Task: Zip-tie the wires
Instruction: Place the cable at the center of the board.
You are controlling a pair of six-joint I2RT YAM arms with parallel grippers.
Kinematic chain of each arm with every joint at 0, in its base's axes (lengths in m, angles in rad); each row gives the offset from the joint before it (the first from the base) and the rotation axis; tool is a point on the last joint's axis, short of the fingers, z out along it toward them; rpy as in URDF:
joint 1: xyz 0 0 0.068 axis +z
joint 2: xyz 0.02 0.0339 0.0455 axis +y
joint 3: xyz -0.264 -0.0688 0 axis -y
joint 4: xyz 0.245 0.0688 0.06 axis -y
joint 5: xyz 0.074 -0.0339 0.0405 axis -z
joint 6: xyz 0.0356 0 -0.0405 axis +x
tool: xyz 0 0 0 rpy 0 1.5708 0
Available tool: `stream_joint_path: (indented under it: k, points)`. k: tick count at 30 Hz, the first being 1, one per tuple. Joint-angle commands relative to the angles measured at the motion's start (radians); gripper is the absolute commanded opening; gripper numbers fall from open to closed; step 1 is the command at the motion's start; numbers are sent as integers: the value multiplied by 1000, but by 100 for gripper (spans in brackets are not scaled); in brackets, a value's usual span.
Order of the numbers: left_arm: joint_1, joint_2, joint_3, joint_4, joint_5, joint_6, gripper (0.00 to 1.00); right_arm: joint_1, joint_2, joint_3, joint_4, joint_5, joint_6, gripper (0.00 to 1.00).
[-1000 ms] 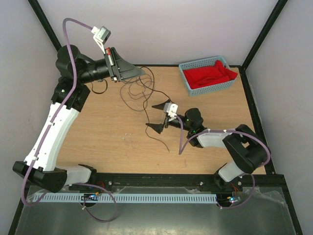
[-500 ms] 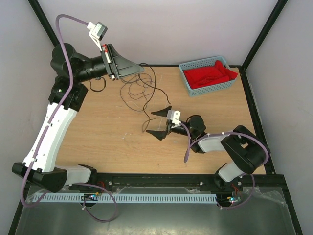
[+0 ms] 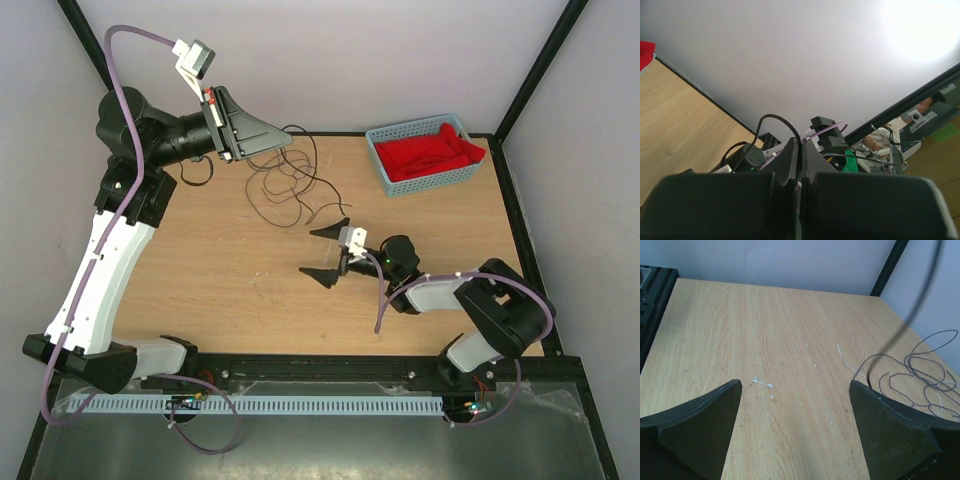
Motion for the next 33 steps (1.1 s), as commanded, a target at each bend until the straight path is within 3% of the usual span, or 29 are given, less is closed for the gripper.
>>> stream_joint_path:
  k: [1, 15, 20, 21, 28, 33]
  points:
    - [-5, -12, 32, 32, 11, -7, 0, 9, 32, 61, 5, 63, -46, 99]
    - [-27, -11, 50, 31, 28, -24, 0, 10, 156, 128, 67, 186, -76, 99]
    - [-27, -8, 49, 32, 32, -20, 0, 9, 159, 114, 74, 184, -48, 73]
    - [-27, -6, 48, 32, 31, -19, 0, 10, 158, 107, 73, 192, -44, 71]
    - [-28, 0, 43, 32, 29, -22, 0, 10, 178, 97, 121, 118, 18, 82]
    - [-28, -2, 44, 32, 29, -20, 0, 11, 191, 59, 189, 54, 43, 83]
